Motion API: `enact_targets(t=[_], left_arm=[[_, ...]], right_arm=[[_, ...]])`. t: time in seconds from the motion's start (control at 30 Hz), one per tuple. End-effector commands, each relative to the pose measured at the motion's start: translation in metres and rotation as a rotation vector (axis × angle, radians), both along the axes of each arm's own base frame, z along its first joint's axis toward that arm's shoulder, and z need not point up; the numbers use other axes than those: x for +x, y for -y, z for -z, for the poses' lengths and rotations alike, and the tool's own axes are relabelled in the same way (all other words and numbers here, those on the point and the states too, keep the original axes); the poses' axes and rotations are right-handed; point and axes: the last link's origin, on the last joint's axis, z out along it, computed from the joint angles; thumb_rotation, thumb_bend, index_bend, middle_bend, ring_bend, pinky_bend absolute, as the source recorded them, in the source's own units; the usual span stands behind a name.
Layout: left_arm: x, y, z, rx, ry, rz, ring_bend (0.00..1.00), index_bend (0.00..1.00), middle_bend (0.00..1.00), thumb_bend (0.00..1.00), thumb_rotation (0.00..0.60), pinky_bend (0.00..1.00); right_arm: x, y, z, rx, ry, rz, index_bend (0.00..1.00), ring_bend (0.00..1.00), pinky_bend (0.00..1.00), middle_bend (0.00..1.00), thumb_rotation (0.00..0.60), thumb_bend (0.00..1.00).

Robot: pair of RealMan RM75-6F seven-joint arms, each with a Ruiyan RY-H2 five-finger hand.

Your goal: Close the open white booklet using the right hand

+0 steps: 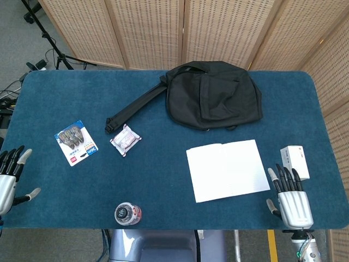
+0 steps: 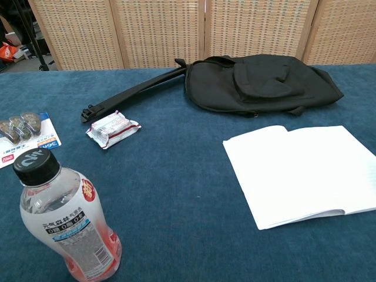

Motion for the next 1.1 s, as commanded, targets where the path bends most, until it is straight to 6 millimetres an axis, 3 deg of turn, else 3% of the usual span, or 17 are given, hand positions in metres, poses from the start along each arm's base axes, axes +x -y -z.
enact_targets(t=[0.03, 0.57, 1.1], left_arm=[[0.0, 0.0, 0.0, -0.001, -0.001, 0.0, 0.0, 0.0, 0.0, 0.07, 0.553, 0.0], [0.001, 0.0, -0.001, 0.005, 0.005, 0.008, 0.0, 0.0, 0.0, 0.07, 0.552, 0.0], [0.001, 0.0, -0.001, 0.008, 0.013, 0.009, 0.0, 0.0, 0.0, 0.07, 0.552, 0.0]], right_arm=[[0.007, -0.003, 0.012, 0.032, 0.006, -0.002, 0.0, 0.0, 0.0, 0.0, 0.6, 0.34], [0.026, -0.002, 0.053, 0.115, 0.04, -0.026, 0.0, 0.0, 0.0, 0.0, 0.6, 0.34], [0.029, 0.005, 0.073, 0.149, 0.053, -0.004, 0.0, 0.0, 0.0, 0.0, 0.6, 0.34]])
